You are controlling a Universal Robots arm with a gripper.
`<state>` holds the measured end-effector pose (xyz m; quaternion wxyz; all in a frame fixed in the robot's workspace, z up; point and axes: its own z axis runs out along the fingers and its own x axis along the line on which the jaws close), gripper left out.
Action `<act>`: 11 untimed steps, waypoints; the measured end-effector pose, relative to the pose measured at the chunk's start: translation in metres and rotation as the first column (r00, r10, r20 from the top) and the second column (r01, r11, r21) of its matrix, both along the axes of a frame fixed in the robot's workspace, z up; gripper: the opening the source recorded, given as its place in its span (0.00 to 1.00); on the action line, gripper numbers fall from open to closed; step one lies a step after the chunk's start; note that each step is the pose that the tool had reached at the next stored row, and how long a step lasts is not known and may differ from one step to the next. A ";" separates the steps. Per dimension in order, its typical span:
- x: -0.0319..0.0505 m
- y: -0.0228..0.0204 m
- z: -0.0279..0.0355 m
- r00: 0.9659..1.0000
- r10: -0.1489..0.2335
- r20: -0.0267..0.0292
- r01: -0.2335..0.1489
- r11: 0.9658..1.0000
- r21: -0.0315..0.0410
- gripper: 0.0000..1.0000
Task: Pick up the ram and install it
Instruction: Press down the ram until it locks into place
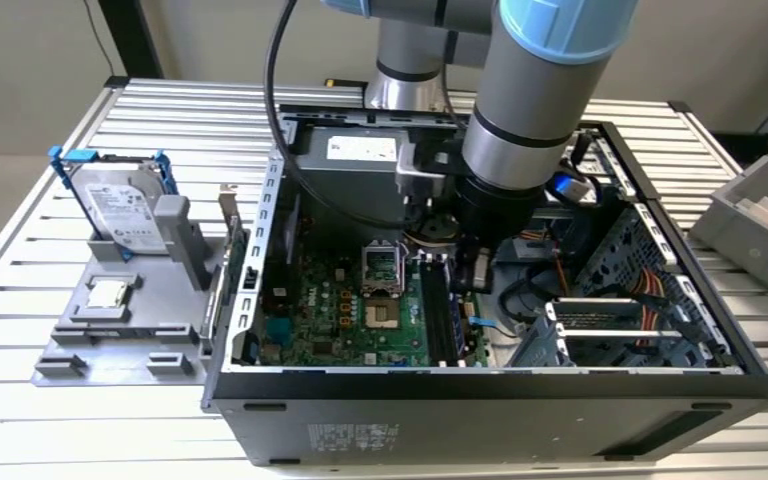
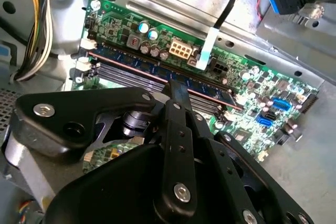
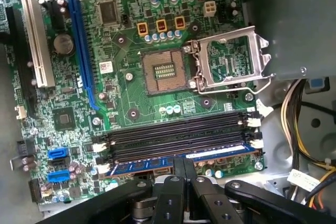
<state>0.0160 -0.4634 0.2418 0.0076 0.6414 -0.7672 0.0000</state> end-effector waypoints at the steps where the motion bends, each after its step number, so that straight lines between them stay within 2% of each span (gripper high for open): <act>1: 0.0000 0.0000 0.0000 1.000 0.006 0.000 -0.006 1.000 0.000 0.00; 7: 0.0000 0.0000 0.0000 0.999 0.047 0.000 -0.047 0.999 0.000 0.00; 11: 0.0000 0.0001 -0.0001 0.996 0.086 0.000 -0.086 0.996 0.000 0.00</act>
